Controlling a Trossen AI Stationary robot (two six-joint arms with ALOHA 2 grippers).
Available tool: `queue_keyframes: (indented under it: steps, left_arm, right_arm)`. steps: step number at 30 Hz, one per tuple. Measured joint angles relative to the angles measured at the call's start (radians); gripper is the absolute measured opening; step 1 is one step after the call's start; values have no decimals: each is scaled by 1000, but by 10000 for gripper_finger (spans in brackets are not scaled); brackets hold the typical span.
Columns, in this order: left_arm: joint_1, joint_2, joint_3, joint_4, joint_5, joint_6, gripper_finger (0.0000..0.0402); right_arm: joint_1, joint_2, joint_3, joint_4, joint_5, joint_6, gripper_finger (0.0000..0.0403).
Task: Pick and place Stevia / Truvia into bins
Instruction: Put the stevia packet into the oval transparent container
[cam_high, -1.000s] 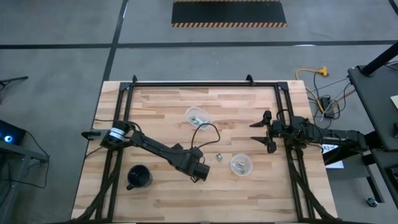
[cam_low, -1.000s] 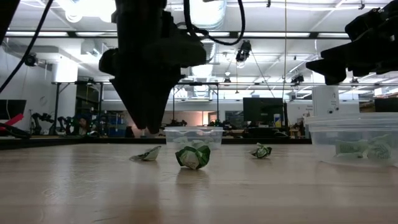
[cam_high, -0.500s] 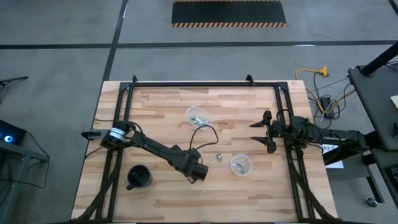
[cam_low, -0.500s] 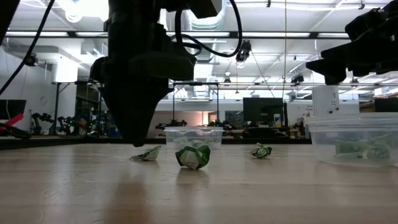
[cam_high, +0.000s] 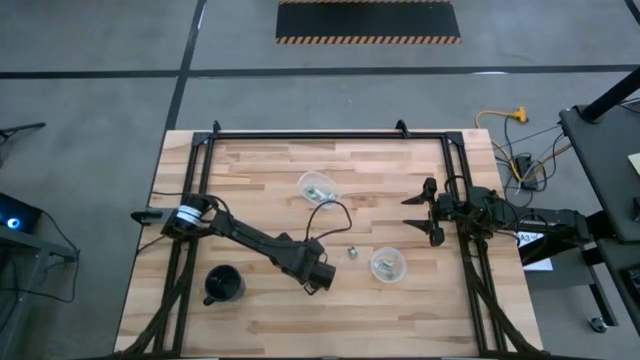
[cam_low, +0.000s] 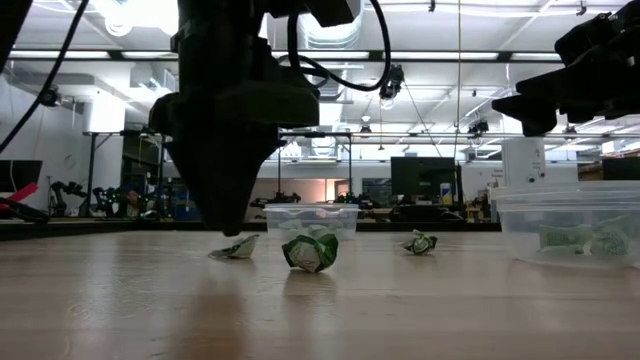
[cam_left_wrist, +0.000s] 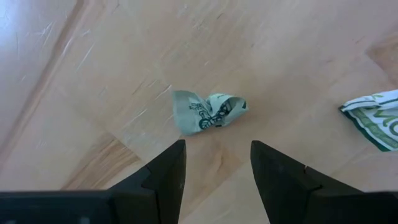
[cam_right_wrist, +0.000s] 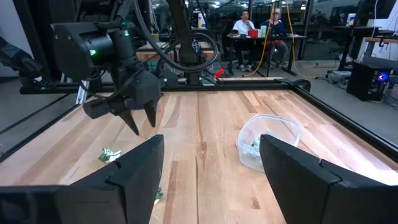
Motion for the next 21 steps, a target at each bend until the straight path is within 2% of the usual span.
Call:
queue_keyframes:
  steps: [14, 21]
  left_arm:
    - [22, 0, -1, 34, -1, 0, 163]
    - [30, -1, -53, 98, 5, -1, 163]
  right_arm:
    - [0, 0, 0, 0, 0, 0, 250]
    - [0, 0, 0, 0, 0, 0, 256]
